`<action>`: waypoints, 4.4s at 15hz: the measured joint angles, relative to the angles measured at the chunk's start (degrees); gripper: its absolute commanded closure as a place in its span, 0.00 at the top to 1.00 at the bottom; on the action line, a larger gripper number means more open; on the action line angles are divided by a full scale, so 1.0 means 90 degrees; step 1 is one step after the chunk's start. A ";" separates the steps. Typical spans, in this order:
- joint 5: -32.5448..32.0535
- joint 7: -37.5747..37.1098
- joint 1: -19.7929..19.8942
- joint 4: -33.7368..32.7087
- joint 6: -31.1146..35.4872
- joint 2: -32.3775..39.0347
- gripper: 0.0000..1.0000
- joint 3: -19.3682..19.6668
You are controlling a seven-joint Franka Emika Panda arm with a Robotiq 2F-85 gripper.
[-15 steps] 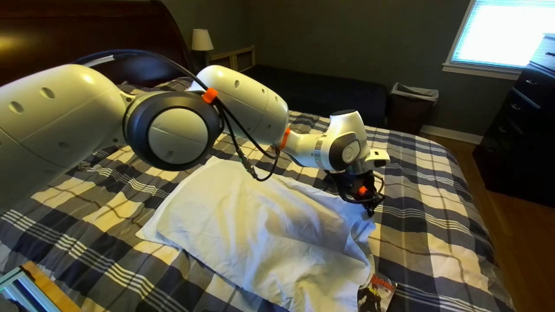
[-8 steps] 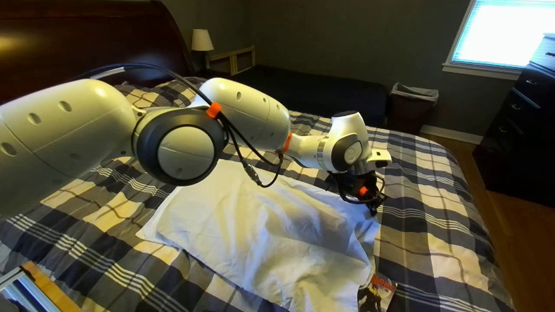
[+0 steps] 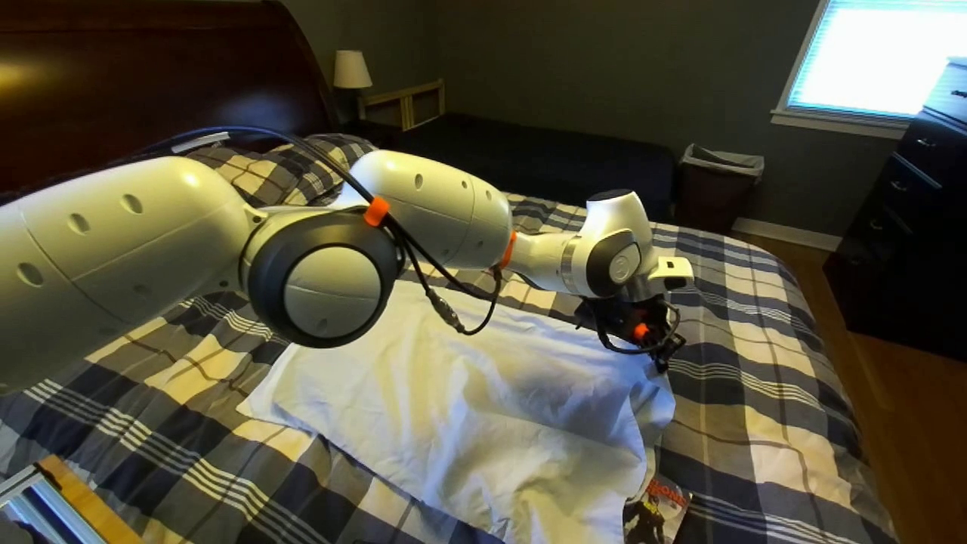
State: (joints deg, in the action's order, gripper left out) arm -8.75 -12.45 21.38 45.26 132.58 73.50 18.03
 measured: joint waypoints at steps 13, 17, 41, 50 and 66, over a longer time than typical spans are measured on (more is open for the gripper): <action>0.0348 -0.0196 0.0297 -0.0125 0.0122 -0.0220 1.00 -0.0115; 0.0607 0.0081 0.0503 0.0386 0.0122 -0.0629 1.00 -0.0435; 0.0802 0.3911 0.1568 0.5335 -0.1095 -0.3489 1.00 -0.0886; 0.0535 0.4054 0.1548 0.5710 -0.1092 -0.3448 1.00 -0.0787; -0.0536 0.5737 0.1801 0.5687 0.1023 -0.2712 0.58 -0.1075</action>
State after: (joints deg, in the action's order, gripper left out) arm -13.58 39.18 37.59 96.44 141.79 49.09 8.36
